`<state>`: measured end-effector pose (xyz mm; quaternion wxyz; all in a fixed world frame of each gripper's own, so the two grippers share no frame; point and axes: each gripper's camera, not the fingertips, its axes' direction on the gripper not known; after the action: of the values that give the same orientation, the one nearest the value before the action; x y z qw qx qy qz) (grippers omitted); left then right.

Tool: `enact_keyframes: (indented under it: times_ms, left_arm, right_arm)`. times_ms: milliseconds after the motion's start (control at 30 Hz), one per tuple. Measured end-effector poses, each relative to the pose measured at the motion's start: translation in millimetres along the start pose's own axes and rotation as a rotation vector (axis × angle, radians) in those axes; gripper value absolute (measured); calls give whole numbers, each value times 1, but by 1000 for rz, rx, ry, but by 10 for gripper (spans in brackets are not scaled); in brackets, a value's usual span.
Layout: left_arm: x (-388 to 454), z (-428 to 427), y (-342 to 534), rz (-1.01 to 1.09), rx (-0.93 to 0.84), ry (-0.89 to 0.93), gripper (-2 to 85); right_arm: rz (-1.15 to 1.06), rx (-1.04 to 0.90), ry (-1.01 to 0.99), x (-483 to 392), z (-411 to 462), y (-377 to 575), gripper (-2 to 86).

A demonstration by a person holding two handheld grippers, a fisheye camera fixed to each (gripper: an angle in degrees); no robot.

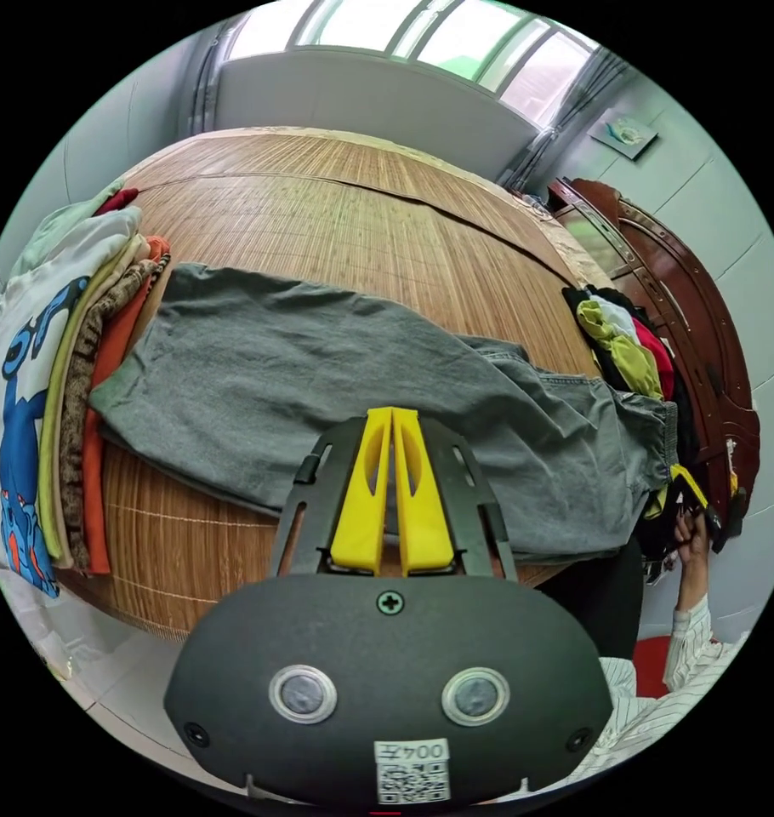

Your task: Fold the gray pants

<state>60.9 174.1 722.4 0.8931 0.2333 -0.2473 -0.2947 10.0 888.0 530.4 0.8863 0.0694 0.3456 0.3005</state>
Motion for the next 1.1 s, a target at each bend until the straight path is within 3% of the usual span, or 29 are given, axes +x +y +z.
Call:
enact_keyframes:
  times_ms: [167,300,433,500,600,700,800,933,1100]
  left_arm:
    - [84,15,-16,128,64,223,13]
    - [219,54,-46,408,20,350,47]
    - [354,109,-63,664,-47,369,98]
    - [403,134,-68,724,-60,374,108]
    - [473,170,-78,799,-75,384,120]
    - [535,197,-85,882,-82,393,127]
    - [581,217,-84,942,-125,411,133]
    - [608,225,-80,888,-218,489,148]
    - [610,235,-83,668,-414,604,191]
  right_arm:
    - [429,15,-318,136,6,71,120]
    - [605,57,-425,171,24,130,141]
    - [456,177,-219,181,6,135,148]
    - [421,142,-145,189,9,128,142]
    - [482,112,-260,209,27,130,137]
    - [493,130,-211,213,39,127,138]
    - [509,147,-242,210,51,120,82]
    - [304,253,-27,142,32,109,46]
    - [-36,310,-67,62,29,107,41]
